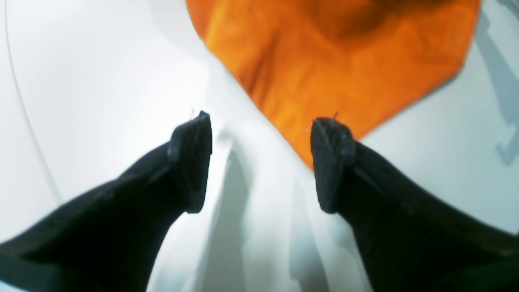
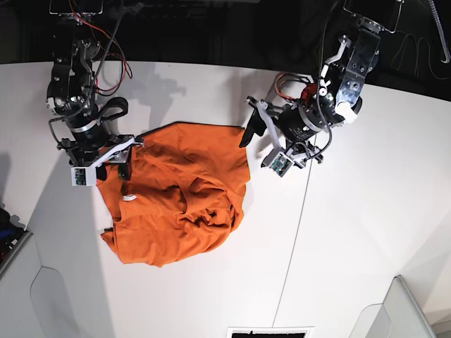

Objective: Layout the t-shirt on the table in an organized manner, then fold the t-shirt properly
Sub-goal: 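Lower both grippers onto the crumpled orange t-shirt and pinch the fabric, then lift the shirt with both grippers and shake it loose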

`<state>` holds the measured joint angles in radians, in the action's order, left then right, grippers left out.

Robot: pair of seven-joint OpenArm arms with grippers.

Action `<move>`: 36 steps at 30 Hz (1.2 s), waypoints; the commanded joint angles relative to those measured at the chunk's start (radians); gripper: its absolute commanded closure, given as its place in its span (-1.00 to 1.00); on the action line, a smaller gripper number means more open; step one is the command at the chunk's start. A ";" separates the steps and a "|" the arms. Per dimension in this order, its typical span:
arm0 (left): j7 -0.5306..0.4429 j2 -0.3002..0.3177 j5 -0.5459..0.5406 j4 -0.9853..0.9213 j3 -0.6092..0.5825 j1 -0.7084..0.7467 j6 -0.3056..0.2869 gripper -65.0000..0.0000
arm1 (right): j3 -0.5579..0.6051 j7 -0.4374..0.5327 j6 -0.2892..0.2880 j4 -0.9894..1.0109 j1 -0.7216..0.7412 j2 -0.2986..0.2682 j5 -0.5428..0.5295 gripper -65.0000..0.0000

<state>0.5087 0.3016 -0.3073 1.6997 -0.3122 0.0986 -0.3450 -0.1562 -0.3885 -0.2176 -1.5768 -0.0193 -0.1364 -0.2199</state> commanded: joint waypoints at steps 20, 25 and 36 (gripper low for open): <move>-0.040 -0.049 0.056 -0.132 -0.082 -0.048 -0.003 1.00 | -0.003 0.163 -0.244 0.102 0.128 0.106 -0.069 1.00; -0.040 -0.058 0.031 -0.132 -0.139 -0.048 -0.043 1.00 | 0.006 0.158 -0.333 0.084 0.222 0.109 -0.116 1.00; 0.002 -0.146 0.012 -0.116 -0.468 -0.048 -0.044 1.00 | 0.203 0.044 -0.336 0.112 0.527 0.266 -0.100 1.00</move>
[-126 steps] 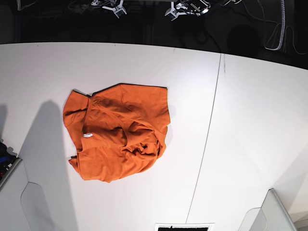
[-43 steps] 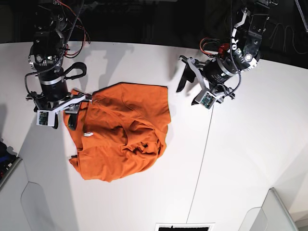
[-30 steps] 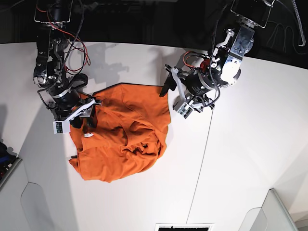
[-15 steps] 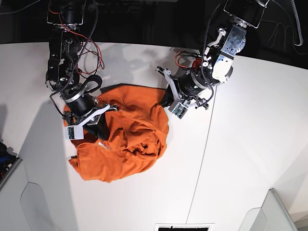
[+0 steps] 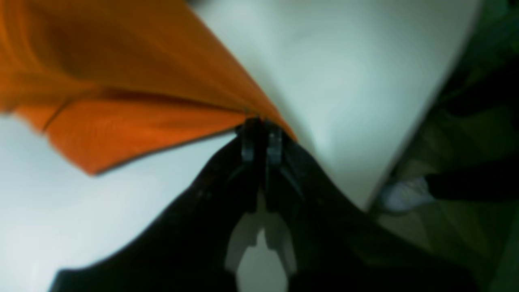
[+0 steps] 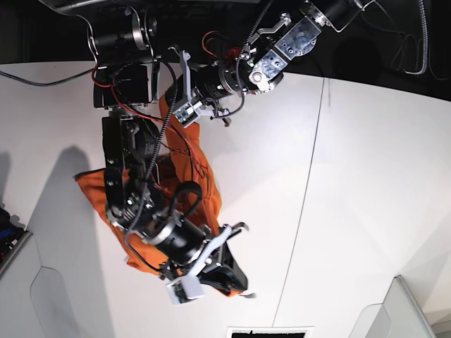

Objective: Layout the t-shirt on the table in an organized manner, then fold the t-shirt properly
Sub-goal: 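Lift the shirt with both grippers and shake it loose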

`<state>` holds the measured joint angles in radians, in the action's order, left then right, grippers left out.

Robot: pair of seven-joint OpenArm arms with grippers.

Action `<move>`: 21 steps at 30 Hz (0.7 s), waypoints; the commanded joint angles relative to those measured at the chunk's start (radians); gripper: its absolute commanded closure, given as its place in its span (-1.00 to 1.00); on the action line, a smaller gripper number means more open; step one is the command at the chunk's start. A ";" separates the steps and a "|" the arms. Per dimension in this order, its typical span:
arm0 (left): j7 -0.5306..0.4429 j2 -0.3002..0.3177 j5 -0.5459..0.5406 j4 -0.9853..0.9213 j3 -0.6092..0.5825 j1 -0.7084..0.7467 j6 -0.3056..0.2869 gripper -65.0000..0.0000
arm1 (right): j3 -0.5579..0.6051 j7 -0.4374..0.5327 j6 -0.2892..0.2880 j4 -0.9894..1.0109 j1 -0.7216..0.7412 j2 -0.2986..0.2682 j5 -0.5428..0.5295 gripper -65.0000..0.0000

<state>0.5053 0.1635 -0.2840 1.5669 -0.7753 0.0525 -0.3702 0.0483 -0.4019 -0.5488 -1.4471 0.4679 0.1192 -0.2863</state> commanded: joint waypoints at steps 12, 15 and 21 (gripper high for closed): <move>0.030 -0.049 -0.004 0.025 0.045 -0.001 0.014 1.00 | 0.406 0.081 0.003 0.237 0.204 0.032 -0.051 0.22; 0.057 -0.050 -0.005 0.025 0.045 0.002 0.015 1.00 | 0.413 0.092 0.003 0.242 0.202 0.032 -0.051 -0.39; 0.137 -0.034 -0.017 0.048 0.051 0.004 0.014 0.57 | 0.307 0.090 0.002 0.236 0.202 0.031 -0.049 -0.38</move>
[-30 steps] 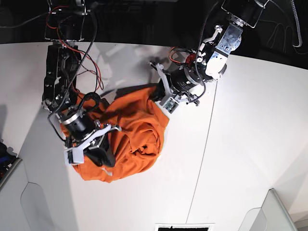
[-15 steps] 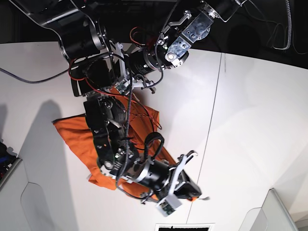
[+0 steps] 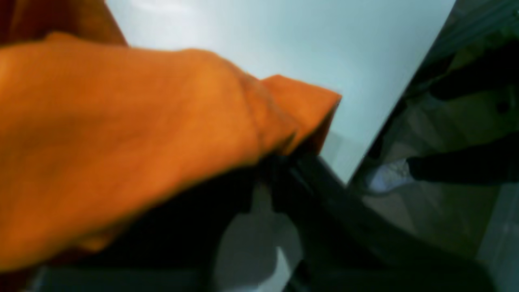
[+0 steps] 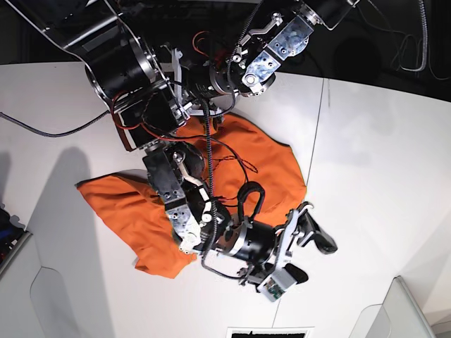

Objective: Layout the t-shirt on the table in an organized manner, then fold the t-shirt properly
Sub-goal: 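Lift the shirt with both grippers and shake it loose, then drag the shirt apart with both grippers, spreading it across the table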

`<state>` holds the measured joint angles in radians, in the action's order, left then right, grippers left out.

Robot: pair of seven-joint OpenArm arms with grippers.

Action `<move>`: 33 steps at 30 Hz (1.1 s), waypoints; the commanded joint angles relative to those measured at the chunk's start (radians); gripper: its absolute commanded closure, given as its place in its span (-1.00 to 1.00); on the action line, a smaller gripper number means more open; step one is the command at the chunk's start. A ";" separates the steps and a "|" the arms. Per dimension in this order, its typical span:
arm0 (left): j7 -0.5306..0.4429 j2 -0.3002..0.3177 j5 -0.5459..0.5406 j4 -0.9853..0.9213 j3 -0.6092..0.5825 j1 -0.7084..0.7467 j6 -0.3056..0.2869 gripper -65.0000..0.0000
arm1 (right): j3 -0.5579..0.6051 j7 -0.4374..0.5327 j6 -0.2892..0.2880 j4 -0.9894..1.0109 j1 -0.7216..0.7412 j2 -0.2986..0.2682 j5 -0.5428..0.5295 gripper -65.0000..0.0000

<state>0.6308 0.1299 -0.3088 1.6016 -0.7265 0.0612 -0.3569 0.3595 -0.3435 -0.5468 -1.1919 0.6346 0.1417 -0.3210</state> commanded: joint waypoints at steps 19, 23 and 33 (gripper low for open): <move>0.090 0.306 -0.227 0.394 0.356 0.288 -0.187 0.29 | -0.419 -0.128 -0.011 -0.016 -0.124 -0.360 -0.043 -0.38; 0.042 0.307 -0.259 0.406 0.503 0.291 -0.186 0.29 | -0.418 -0.129 -0.056 -0.024 -0.211 -0.445 -0.124 -0.38; 0.023 0.227 -0.283 0.311 0.595 0.105 -0.167 0.01 | -0.334 -0.132 -0.069 -0.132 -0.350 -0.466 -0.118 -0.38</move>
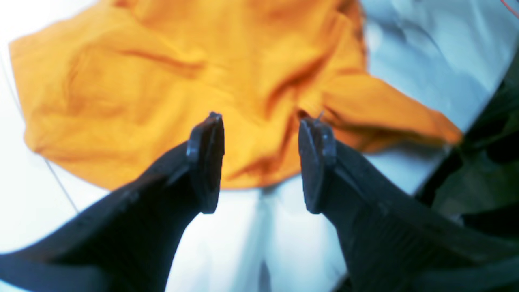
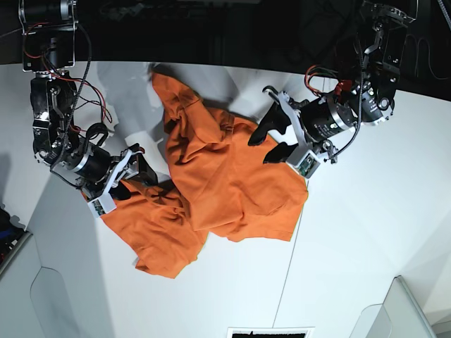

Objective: Layout the t-shirt on the table in an organized manner, then fold the t-shirt properly
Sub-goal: 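Drag the shirt apart with both grippers, spreading it across the table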

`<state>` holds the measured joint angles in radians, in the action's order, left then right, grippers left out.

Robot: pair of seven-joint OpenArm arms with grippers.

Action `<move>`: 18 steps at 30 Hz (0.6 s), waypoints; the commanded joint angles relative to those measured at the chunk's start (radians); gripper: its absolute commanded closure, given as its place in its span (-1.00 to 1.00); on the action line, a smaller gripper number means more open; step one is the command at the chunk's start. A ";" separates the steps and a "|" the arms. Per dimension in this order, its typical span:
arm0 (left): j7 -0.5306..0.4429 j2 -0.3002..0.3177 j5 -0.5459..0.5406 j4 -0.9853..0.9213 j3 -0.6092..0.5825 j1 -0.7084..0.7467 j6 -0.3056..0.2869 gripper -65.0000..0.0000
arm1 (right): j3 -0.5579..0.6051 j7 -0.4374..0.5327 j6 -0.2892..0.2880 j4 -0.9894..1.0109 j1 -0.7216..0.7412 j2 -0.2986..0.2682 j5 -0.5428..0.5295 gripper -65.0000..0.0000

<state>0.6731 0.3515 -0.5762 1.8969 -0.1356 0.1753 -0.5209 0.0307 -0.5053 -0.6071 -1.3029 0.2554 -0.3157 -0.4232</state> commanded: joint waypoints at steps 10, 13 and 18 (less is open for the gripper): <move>-0.026 -0.103 -0.019 -0.251 0.004 -0.136 -0.003 0.01 | 0.208 0.144 0.077 -0.046 0.037 -0.008 0.259 -0.38; -0.026 -0.101 -0.017 -0.265 0.004 -0.139 -0.003 0.01 | 0.217 0.144 0.107 -0.046 0.035 -0.009 0.297 -0.20; -0.014 -0.101 -0.013 -0.296 0.004 -0.129 -0.003 0.01 | 0.214 0.219 0.140 -0.046 0.038 -0.019 0.365 0.99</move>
<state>0.6731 0.2466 -0.5732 1.5890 -0.1352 0.0555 -0.5171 0.2527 -0.3096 -0.4751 -1.3331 0.2665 -0.3275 -0.0498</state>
